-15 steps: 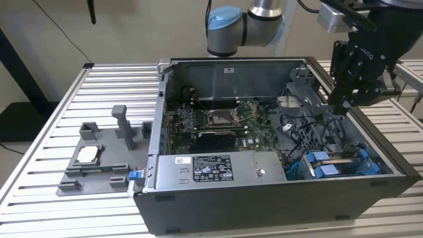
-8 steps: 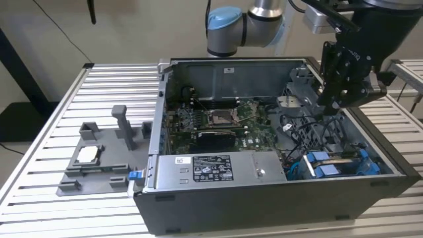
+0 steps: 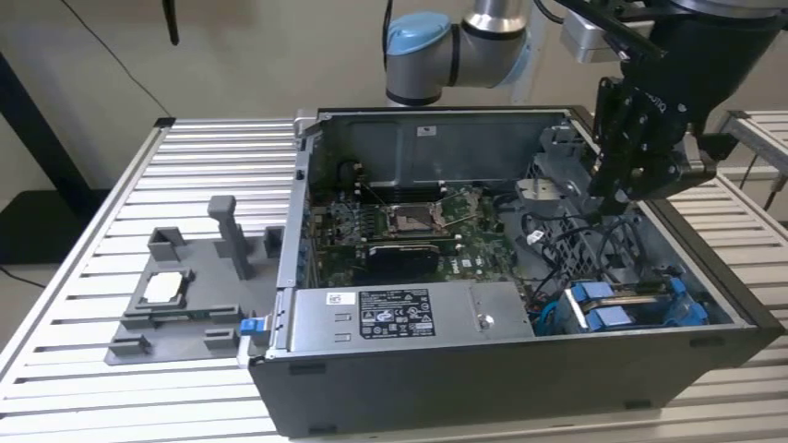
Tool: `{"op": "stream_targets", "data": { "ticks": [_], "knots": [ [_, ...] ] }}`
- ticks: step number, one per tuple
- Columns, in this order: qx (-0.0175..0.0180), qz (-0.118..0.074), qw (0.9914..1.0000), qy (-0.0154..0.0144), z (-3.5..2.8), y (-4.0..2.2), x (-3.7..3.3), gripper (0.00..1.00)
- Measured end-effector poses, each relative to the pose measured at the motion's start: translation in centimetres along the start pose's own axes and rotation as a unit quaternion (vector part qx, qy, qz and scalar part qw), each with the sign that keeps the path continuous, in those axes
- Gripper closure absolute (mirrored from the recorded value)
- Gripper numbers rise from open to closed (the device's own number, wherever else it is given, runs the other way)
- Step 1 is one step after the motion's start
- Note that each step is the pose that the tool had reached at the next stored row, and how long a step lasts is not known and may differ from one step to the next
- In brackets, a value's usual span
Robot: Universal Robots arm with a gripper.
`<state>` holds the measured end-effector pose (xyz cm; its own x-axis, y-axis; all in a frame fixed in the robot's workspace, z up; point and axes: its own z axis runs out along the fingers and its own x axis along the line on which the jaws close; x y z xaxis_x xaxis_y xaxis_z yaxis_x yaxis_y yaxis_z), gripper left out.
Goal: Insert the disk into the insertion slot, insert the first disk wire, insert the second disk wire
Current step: 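Insert the second disk wire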
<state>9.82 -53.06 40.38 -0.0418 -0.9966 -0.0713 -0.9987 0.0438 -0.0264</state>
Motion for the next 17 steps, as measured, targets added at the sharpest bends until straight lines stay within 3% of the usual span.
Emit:
{"op": "stream_targets", "data": {
  "ticks": [5, 9, 14, 17],
  "knots": [
    [0.0010, 0.000, 1.00000, -0.0002, 0.01, 0.11, 0.01, 0.67],
    [0.0050, 0.000, 0.99999, -0.0005, 0.02, 0.30, 0.01, 0.67],
    [0.0076, -0.002, 0.99997, -0.0006, 0.04, 0.96, 0.04, 0.67],
    [0.0091, -0.006, 0.99994, 0.0026, 0.11, 1.31, 0.07, 0.67]
  ]
}}
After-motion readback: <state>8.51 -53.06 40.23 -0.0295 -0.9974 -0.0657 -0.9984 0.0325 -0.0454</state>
